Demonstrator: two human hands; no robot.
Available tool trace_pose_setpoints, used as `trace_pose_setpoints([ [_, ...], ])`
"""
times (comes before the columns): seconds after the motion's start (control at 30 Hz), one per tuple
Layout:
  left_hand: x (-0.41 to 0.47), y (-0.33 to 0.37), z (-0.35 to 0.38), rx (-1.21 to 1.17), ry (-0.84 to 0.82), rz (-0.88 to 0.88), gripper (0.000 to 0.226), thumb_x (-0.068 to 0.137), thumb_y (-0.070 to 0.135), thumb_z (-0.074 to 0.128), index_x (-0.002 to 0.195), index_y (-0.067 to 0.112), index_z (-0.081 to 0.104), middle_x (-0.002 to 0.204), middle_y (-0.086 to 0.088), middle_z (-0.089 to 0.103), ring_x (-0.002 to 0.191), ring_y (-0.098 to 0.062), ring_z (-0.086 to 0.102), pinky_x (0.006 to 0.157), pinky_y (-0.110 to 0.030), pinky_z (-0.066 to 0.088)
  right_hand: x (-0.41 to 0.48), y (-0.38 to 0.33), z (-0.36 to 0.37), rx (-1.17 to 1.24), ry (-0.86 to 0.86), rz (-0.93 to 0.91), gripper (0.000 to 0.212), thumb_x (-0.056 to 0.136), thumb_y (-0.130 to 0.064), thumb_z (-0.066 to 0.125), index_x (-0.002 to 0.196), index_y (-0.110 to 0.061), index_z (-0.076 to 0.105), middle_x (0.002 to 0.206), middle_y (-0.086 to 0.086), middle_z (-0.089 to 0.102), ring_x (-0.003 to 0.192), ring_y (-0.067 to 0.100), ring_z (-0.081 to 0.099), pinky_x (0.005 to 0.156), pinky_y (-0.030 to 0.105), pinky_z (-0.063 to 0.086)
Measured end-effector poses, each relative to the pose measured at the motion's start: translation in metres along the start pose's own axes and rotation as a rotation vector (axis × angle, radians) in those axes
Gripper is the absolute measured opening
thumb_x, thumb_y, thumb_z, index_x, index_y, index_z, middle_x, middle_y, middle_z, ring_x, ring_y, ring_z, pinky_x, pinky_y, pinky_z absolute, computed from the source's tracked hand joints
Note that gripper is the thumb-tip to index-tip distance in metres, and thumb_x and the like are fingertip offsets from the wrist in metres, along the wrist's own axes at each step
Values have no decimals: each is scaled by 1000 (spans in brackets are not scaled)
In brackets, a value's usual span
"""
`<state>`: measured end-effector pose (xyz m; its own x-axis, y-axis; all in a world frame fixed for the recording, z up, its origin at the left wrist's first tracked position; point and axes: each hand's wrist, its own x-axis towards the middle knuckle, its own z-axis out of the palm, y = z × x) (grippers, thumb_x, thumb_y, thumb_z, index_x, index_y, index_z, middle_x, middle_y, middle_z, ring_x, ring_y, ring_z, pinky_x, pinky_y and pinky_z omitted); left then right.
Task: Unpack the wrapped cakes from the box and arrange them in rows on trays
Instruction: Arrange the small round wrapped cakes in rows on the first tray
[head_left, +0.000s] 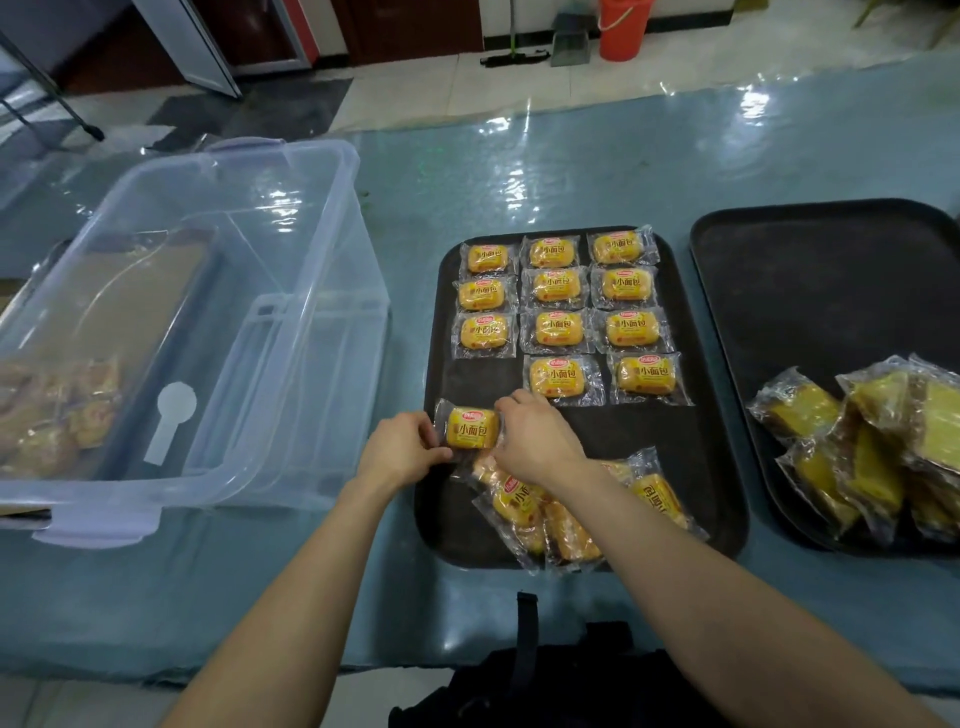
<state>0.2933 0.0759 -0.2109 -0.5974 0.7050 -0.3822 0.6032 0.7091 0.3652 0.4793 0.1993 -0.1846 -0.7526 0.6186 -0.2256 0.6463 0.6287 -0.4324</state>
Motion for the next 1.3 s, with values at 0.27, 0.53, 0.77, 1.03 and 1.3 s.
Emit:
trace_pose_setpoints([
  [0.27,8,4,-7,108,-147,187,89,89,35,89,162,45,39,78,13,69,78,-9,66,72,-32,51,9,1,8,-106,50,-29,63,93,-60,71,137,-15,64,134,3,64,132,26,50,114,45,44],
  [0.53,35,16,-2,219,20,159,82,90,43,84,160,43,41,113,-3,78,103,-28,72,81,-43,61,41,-3,2,-236,70,-23,59,91,-52,79,133,-12,66,134,7,63,137,30,45,116,45,40],
  [0.77,60,27,-4,254,113,148,78,98,44,76,165,45,36,108,-6,79,99,-30,72,72,-38,53,71,-1,-8,-341,116,-2,57,90,-52,81,129,-12,68,138,10,60,137,30,44,112,43,42],
  [1.03,71,31,-2,227,134,191,77,100,41,75,166,43,35,103,-2,79,94,-27,74,75,-41,58,76,1,-15,-328,157,32,58,90,-48,81,132,-11,66,139,11,58,134,30,47,112,44,43],
  [1.3,48,32,-9,75,245,158,49,96,42,80,133,23,54,111,-3,70,96,-25,69,79,-44,60,24,-1,-16,-53,306,54,27,103,-43,67,107,-17,72,104,1,67,101,21,64,88,38,57],
])
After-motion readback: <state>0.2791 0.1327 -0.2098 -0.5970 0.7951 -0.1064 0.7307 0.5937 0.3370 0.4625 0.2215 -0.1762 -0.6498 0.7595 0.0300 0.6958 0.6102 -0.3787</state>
